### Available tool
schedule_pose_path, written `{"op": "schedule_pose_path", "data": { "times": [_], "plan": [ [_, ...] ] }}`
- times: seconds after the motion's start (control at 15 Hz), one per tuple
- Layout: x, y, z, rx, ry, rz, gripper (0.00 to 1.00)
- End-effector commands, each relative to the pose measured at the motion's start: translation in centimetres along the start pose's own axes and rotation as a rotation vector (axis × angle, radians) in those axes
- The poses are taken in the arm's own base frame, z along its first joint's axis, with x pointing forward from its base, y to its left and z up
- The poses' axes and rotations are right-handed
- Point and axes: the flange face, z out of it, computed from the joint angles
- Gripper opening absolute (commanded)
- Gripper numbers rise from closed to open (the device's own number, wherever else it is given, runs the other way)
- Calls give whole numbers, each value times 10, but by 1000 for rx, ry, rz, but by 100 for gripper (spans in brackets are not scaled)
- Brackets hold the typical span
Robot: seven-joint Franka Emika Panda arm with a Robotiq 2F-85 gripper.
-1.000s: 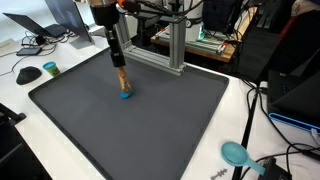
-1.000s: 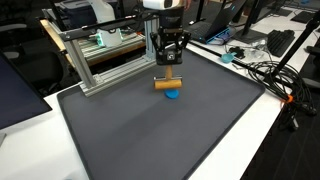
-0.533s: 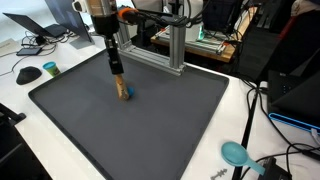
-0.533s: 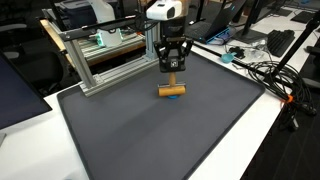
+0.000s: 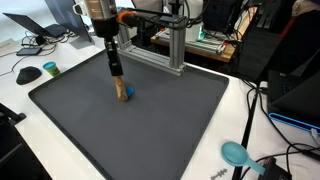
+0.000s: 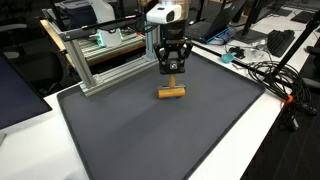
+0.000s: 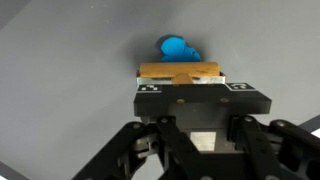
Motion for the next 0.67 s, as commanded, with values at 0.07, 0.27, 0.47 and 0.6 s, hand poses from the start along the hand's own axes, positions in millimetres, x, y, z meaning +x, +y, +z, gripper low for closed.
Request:
{"op": "schedule_pose_path", "data": {
  "times": [0.07,0.27,0.47,0.6],
  "plan": [
    [-2,-6,15,-25,-38,16,23],
    [-6,-8,19,-41,-62,11,23],
    [-7,-9,20,-50,-71,8,23],
    [-7,-10,21,-53,-74,2,23]
  ]
}}
